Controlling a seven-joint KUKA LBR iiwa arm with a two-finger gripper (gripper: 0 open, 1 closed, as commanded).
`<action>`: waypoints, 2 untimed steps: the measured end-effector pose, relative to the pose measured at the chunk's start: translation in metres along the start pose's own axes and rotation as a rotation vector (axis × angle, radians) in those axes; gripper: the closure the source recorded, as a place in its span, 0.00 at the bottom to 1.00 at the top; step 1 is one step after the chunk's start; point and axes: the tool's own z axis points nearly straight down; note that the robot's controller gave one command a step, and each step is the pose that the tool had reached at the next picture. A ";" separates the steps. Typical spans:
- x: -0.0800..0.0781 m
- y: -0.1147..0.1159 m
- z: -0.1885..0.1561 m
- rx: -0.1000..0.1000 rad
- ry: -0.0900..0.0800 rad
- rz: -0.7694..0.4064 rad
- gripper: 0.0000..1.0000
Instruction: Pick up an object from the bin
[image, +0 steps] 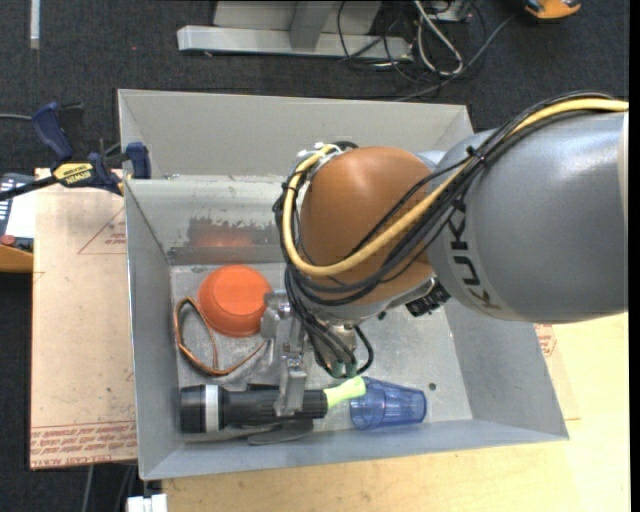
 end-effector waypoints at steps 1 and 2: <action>-0.002 -0.001 -0.004 -0.002 -0.007 0.006 0.00; -0.006 -0.018 0.135 -0.004 -0.010 0.039 0.00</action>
Offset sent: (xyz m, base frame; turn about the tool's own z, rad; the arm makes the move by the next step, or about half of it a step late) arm 0.0045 -0.0226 -0.1617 0.0455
